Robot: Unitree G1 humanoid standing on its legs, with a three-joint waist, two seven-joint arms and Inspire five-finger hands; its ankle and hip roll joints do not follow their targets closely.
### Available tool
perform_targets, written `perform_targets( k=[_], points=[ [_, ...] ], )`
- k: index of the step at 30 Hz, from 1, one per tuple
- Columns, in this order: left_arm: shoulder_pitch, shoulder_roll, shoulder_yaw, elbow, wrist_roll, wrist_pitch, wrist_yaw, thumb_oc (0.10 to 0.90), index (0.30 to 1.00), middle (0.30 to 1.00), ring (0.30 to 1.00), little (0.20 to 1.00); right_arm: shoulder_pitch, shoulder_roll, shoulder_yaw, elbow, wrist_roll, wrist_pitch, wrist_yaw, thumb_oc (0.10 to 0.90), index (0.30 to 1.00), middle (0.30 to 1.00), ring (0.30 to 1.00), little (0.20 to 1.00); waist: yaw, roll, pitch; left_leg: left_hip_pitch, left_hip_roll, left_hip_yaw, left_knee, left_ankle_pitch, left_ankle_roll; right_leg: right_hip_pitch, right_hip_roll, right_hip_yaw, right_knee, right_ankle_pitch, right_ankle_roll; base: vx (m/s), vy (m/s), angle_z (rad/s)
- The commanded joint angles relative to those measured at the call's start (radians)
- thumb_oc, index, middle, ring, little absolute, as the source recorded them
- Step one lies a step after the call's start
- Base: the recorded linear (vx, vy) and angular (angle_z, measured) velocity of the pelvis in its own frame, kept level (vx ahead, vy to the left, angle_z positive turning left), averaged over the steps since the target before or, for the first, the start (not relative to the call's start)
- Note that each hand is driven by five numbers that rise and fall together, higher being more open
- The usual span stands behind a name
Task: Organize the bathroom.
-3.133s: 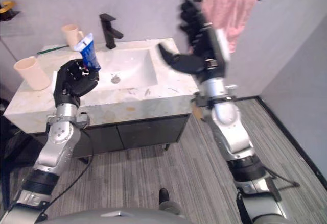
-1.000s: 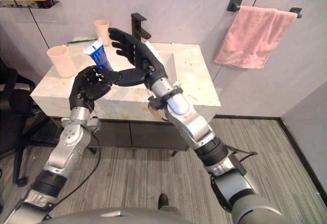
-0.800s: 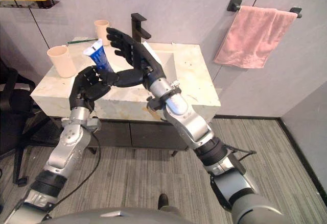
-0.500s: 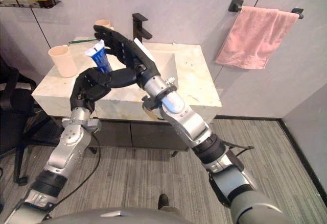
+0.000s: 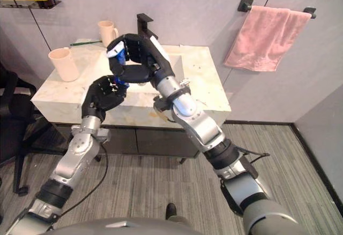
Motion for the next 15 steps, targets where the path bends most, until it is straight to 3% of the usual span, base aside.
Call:
perform_targets(
  k=[1,2,3,9,15],
  points=[
    [-0.163,0.027,0.073,-0.053,0.022,-0.123,0.071,0.4,0.3,0.3,0.3,0.3,-0.139,0.052,-0.021,-0.074,0.007,-0.096,0.041,0.4,0.3,0.3,0.3,0.3,0.003,-0.006,-0.063,-0.076,-0.017,-0.05,-0.002,-0.006,0.056,0.089,-0.032,0.003,-0.006,-0.09,0.017,0.0,0.0,0.0],
    [-0.162,0.027,0.076,-0.053,0.026,-0.124,0.08,0.764,0.846,0.846,0.846,0.846,-0.147,0.05,-0.02,-0.072,0.004,-0.096,0.044,0.4,0.3,0.3,0.3,0.3,0.005,-0.006,-0.063,-0.077,-0.017,-0.052,-0.002,-0.006,0.056,0.089,-0.032,0.002,-0.006,-0.09,0.017,0.0,0.031,0.0],
    [-0.161,0.027,0.082,-0.054,0.03,-0.126,0.099,0.8,0.9,0.9,0.9,0.9,-0.159,0.049,-0.019,-0.071,-0.007,-0.095,0.049,0.4,0.3,0.3,0.3,0.3,0.009,-0.007,-0.063,-0.077,-0.018,-0.055,-0.002,-0.005,0.056,0.091,-0.033,-0.001,-0.006,-0.091,0.017,-0.01,0.032,0.0],
    [-0.121,0.035,0.132,-0.086,0.047,-0.12,0.16,0.8,0.9,0.9,0.9,0.9,-0.228,0.025,-0.027,-0.082,-0.042,-0.092,0.049,0.4,0.3,0.3,0.3,0.3,0.04,-0.02,-0.063,-0.089,-0.022,-0.076,-0.002,0.008,0.053,0.093,-0.042,-0.027,-0.006,-0.085,0.016,-0.02,0.038,0.07],
    [-0.05,0.067,0.213,-0.156,0.053,-0.12,0.15,0.8,0.9,0.9,0.9,0.9,-0.284,-0.018,-0.038,-0.066,-0.067,-0.108,0.025,0.4,0.3,0.3,0.3,0.3,0.088,-0.037,-0.059,-0.098,-0.032,-0.11,-0.002,0.015,0.055,0.105,-0.054,-0.055,-0.006,-0.086,0.019,-0.04,0.053,0.28]
  ],
)
